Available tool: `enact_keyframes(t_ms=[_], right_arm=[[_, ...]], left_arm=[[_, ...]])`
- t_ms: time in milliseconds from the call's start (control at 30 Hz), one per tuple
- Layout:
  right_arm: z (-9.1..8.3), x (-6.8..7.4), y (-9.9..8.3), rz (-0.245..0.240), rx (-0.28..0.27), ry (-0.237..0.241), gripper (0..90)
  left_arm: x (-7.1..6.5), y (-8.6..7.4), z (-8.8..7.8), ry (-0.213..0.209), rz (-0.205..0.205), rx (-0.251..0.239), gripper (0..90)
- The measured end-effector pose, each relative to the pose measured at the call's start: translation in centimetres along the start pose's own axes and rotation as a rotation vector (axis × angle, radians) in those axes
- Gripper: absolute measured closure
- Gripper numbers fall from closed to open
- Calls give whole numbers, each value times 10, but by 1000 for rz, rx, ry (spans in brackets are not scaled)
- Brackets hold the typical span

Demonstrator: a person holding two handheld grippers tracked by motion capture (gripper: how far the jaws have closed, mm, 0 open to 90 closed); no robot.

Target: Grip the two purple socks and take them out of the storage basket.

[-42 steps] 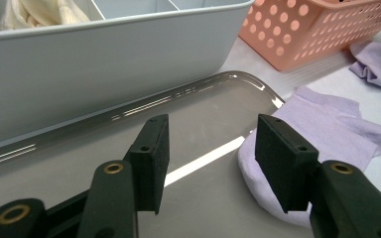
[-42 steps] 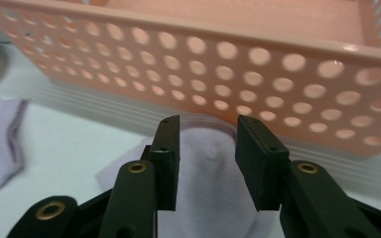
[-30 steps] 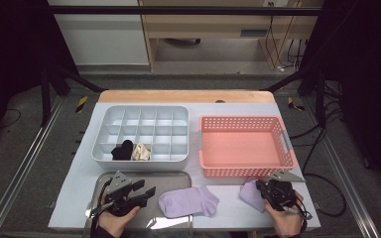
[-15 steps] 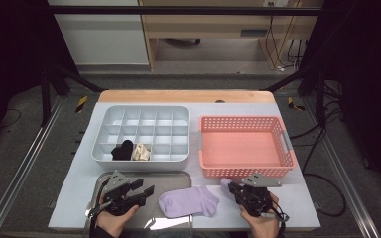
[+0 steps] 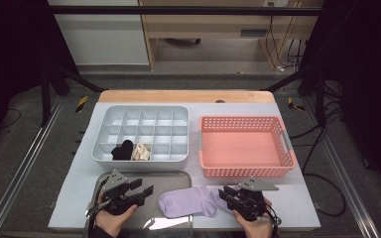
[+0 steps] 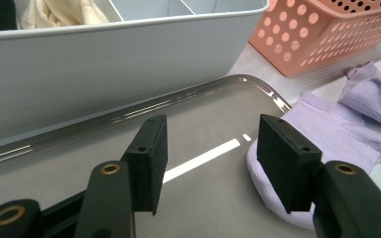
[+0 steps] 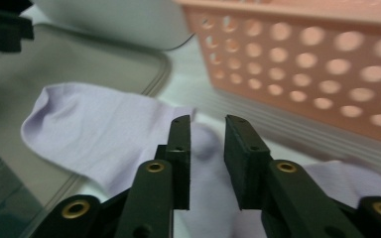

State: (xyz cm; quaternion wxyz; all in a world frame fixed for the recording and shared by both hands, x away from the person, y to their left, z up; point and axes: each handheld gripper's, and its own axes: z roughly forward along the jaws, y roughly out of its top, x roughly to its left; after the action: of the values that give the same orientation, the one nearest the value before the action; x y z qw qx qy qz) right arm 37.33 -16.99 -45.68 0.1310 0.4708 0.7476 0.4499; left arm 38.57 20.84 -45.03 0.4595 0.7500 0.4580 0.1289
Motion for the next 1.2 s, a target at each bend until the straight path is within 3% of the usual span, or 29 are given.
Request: enact_keyframes(t_ms=[133, 300, 400, 500, 700, 867, 967, 1100, 1200], right_arm=[[-2, -8, -3, -1, 6, -74, 714], [-3, -12, -5, 30, -8, -26, 691], [0, -9, -5, 23, 2, -5, 692], [4, 0, -6, -12, 27, 45, 680], [18, 19, -11, -77, 91, 86, 642], [27, 22, -10, -110, 98, 83, 631], [27, 16, -7, -92, 80, 79, 630], [22, 6, -5, -71, 63, 38, 628], [23, -1, -6, -56, 84, 11, 642]], left_arm=[[-3, -2, 2, -6, 5, 18, 444], [-8, -3, 3, -12, 16, 23, 440], [-9, -3, 4, -21, 10, 24, 441], [-13, -4, 5, -23, 27, 32, 441], [-13, -5, 6, -7, 33, 34, 438], [-11, -4, 6, -1, 36, 30, 438], [-11, -4, 6, -1, 38, 32, 438], [-11, -4, 7, -4, 37, 32, 437], [-11, -4, 7, -3, 33, 34, 437]])
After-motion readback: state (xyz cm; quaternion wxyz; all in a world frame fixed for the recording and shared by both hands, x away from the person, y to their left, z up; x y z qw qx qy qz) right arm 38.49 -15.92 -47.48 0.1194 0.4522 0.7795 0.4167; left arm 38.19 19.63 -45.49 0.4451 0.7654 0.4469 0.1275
